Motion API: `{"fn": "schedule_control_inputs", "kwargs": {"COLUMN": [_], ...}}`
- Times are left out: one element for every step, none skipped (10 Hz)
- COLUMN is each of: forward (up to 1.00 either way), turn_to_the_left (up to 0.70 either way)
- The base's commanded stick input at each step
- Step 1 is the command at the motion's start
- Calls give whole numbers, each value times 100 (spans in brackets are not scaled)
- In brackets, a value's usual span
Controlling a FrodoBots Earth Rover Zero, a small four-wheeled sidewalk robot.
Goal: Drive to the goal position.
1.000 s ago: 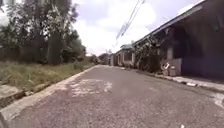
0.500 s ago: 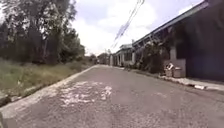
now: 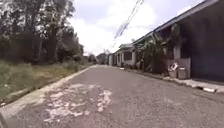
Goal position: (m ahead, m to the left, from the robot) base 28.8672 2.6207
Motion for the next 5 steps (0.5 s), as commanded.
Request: {"fn": "schedule_control_inputs", "kwargs": {"forward": [85, 100, 100, 100, 100], "turn_to_the_left": [0, 0, 0, 0, 0]}}
